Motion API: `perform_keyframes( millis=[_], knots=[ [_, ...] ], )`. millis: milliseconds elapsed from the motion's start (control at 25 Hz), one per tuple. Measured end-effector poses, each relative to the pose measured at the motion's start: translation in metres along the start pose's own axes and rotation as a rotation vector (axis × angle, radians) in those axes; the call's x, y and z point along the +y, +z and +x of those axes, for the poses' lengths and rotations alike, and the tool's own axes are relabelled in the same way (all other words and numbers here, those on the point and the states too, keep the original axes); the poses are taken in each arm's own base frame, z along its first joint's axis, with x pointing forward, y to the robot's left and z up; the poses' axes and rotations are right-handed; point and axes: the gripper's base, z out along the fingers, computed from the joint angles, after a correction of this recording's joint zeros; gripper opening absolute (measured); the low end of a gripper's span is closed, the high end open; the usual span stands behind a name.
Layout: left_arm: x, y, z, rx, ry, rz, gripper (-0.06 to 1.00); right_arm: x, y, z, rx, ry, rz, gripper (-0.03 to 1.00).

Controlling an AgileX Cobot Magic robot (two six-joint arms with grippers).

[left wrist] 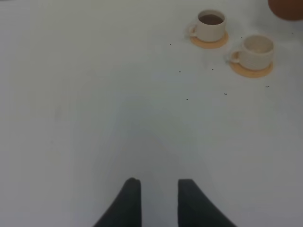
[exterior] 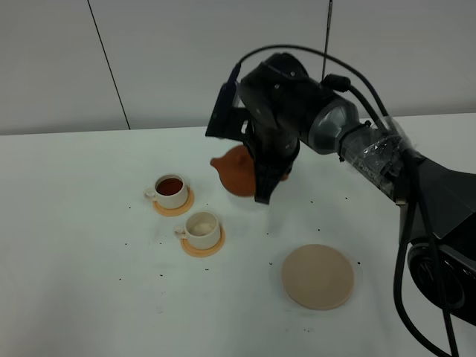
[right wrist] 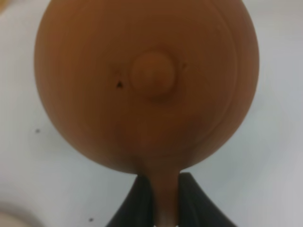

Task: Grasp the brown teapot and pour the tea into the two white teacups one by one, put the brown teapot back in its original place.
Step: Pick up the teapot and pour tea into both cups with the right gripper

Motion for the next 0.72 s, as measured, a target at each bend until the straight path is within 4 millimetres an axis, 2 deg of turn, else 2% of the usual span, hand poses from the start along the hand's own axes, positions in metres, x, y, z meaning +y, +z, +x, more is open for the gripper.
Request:
perform_keyframes(
  millis=[280,400,520,720],
  knots=[
    [0.0,0.0,0.0,0.0,0.0,0.0,0.26,-0.01,-0.024,-0.001,-0.026,0.073,0.057,0.1],
    [0.0,0.0,0.0,0.0,0.0,0.0,0.26,-0.007,-0.035,0.001,-0.006,0.091,0.08,0.1],
    [0.0,0.0,0.0,0.0,0.0,0.0,0.26,0.006,-0.049,0.004,0.01,0.096,0.065,0.1],
    [0.0,0.0,0.0,0.0,0.0,0.0,0.26,0.039,-0.059,0.009,0.095,0.094,0.058,0.1]
  ],
)
